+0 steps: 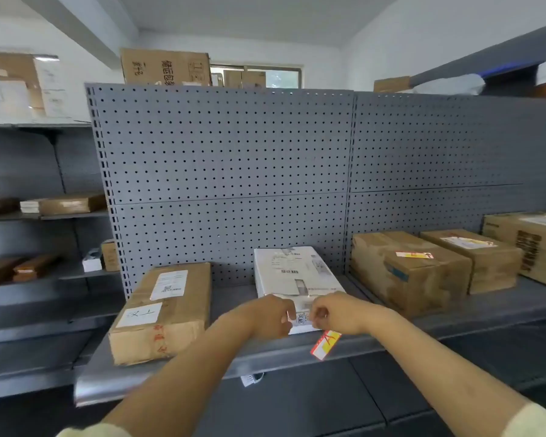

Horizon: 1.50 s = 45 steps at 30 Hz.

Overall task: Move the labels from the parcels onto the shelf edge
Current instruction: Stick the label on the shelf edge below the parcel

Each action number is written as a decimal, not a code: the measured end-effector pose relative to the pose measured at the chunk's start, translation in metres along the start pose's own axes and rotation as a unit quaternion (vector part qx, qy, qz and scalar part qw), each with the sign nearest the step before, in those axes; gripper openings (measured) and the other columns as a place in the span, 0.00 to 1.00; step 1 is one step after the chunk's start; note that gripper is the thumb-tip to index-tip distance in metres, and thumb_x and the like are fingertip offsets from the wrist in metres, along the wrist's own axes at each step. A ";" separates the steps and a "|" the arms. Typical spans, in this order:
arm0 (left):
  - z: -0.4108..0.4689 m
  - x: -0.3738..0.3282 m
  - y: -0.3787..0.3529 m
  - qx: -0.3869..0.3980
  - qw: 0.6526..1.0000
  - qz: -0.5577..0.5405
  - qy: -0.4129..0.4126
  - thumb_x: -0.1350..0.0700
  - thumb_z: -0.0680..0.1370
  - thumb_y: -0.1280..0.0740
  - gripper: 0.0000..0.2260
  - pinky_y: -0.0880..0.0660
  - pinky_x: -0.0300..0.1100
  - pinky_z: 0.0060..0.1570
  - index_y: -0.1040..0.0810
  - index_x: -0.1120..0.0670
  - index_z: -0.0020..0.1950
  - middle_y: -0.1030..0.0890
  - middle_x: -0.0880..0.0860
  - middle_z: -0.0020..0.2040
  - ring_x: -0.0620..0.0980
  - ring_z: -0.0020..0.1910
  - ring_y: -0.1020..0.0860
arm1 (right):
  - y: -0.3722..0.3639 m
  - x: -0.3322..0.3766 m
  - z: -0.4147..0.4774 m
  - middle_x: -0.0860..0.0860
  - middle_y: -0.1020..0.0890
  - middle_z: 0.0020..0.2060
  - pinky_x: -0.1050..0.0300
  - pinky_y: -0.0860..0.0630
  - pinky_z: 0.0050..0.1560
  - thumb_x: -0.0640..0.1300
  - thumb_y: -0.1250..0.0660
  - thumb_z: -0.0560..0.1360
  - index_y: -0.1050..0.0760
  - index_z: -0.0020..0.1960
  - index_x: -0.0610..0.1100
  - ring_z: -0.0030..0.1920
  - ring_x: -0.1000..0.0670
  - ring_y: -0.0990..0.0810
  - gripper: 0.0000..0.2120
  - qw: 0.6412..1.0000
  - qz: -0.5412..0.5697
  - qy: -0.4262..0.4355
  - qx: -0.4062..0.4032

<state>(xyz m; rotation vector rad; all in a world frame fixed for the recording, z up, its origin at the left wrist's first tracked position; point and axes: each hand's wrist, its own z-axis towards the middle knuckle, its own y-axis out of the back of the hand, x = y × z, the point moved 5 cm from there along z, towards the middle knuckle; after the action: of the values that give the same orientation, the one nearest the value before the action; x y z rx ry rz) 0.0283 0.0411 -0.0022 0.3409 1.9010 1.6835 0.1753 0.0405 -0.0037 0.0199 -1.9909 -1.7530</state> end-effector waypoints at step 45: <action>-0.006 0.056 -0.065 -0.060 0.976 -0.009 0.208 0.58 0.76 0.42 0.10 0.24 0.49 0.48 0.23 0.53 0.53 0.20 0.56 0.54 0.58 0.50 0.22 | -0.037 -0.019 0.050 0.60 0.22 0.45 0.65 0.31 0.45 0.40 0.36 0.76 0.21 0.50 0.52 0.46 0.61 0.26 0.09 0.957 0.077 0.230 -0.157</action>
<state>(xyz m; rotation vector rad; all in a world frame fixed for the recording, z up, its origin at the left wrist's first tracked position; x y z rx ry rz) -0.0086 0.0552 -0.0782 -0.0854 2.0666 1.9637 0.1629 0.0871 -0.0481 0.1496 -1.3387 -1.7515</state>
